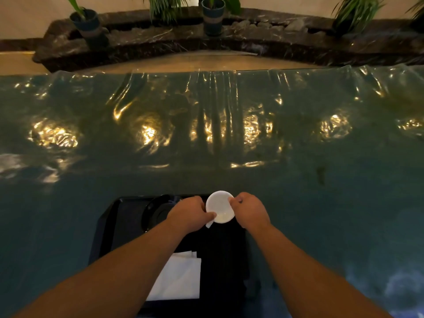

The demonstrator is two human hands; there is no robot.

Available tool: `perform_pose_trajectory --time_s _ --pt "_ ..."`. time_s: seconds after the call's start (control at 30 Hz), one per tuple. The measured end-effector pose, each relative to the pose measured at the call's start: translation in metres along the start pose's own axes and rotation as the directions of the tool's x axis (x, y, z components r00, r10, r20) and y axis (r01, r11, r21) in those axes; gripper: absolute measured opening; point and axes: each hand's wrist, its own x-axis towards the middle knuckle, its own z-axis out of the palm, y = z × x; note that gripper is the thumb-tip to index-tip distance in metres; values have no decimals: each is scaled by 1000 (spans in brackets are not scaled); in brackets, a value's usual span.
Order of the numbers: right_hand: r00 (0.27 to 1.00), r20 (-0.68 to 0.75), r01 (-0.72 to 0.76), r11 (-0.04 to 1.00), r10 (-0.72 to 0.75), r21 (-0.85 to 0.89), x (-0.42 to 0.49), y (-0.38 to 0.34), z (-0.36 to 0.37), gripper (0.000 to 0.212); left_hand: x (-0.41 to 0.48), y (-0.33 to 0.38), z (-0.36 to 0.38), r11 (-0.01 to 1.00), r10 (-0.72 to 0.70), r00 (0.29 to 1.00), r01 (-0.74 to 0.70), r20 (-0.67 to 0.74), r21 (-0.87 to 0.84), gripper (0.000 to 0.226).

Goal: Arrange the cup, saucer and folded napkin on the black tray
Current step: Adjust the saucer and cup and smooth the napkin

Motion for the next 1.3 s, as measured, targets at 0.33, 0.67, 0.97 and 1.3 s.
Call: perform_pose_trajectory --time_s 0.33,0.67,0.97,1.3 --pt "993 88 -98 966 79 239 -13 19 7 12 10 -3 -5 991 -9 999 5 -31 -132 29" --pt "995 98 -20 994 9 111 11 4 -5 12 2 -3 4 980 -64 998 67 23 -186 33" --pt "994 7 105 970 -106 -219 7 -11 -2 21 -8 -4 10 996 4 999 -7 -38 -93 37" --pt "944 23 311 868 -328 -387 -28 -5 30 99 -49 -74 16 980 -91 960 133 -263 148 100"
